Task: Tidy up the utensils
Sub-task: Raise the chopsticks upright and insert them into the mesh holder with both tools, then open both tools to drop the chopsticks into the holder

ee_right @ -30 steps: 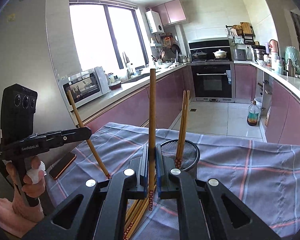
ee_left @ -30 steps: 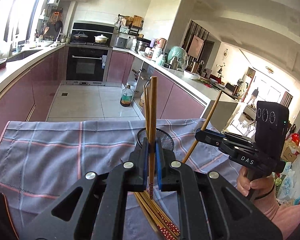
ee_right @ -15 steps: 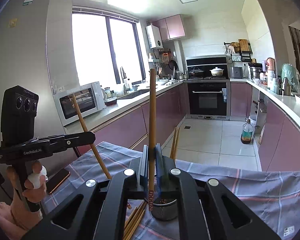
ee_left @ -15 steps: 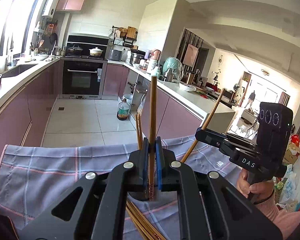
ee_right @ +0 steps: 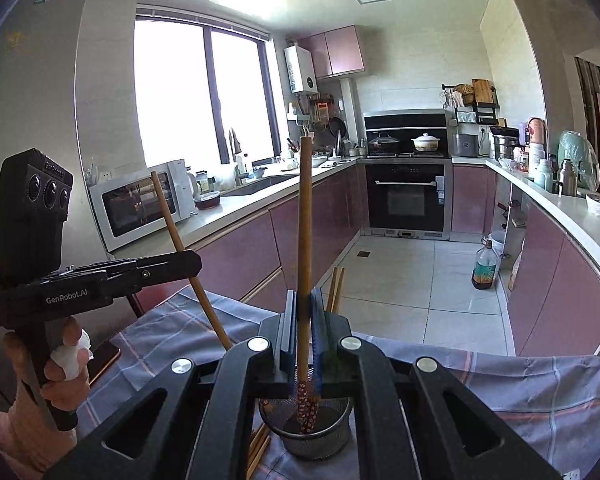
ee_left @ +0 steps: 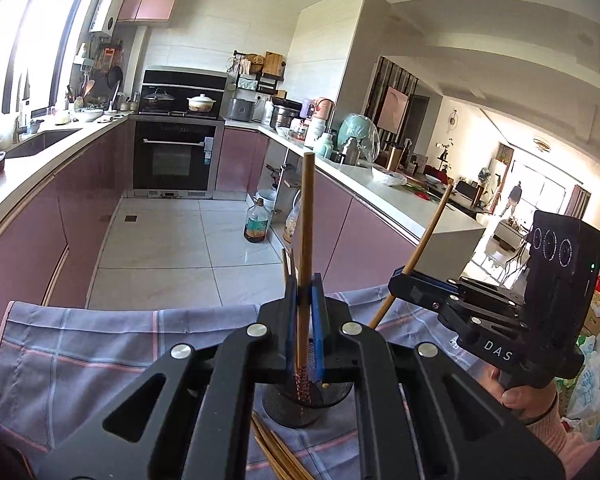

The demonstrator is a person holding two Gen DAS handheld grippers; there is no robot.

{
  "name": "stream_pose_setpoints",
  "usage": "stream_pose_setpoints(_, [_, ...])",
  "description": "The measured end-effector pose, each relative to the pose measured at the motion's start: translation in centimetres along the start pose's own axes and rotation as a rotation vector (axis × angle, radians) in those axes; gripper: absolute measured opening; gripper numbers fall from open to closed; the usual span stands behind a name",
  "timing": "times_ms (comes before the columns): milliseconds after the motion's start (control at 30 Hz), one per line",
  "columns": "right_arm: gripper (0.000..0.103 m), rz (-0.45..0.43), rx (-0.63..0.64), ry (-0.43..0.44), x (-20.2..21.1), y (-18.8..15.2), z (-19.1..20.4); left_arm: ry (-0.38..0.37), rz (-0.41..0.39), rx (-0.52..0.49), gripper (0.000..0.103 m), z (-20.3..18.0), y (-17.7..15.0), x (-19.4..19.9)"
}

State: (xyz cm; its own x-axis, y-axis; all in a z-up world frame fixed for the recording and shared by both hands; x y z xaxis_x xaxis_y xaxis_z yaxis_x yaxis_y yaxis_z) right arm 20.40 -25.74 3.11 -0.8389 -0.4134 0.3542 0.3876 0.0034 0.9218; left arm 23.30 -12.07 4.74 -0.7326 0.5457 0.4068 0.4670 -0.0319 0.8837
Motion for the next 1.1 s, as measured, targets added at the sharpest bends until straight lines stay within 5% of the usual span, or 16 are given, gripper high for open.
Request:
stream_pose_setpoints(733, [0.005,0.263,0.002,-0.017,-5.6,-5.6,-1.0,0.035,0.233,-0.065,0.007,0.8,-5.2,-7.4])
stream_pose_setpoints(1100, [0.008,0.277,-0.052,-0.027,-6.8,-5.8,-2.0,0.057,0.26,-0.048,0.008,1.6,-5.1,-9.6])
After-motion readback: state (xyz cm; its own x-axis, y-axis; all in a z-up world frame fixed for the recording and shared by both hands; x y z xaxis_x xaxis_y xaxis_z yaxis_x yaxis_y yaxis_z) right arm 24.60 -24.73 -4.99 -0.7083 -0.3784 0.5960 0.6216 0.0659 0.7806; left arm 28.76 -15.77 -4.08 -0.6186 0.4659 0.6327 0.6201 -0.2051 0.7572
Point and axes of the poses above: each gripper's, at about its wrist camera, not at the fingertips, and x roughly against the way its jaws point, z to its left, y to its top, the point moved 10 cm from there along -x, roughly the way its jaws point, and after that the axes turned 1 degree about -z, right-handed, at the moved point
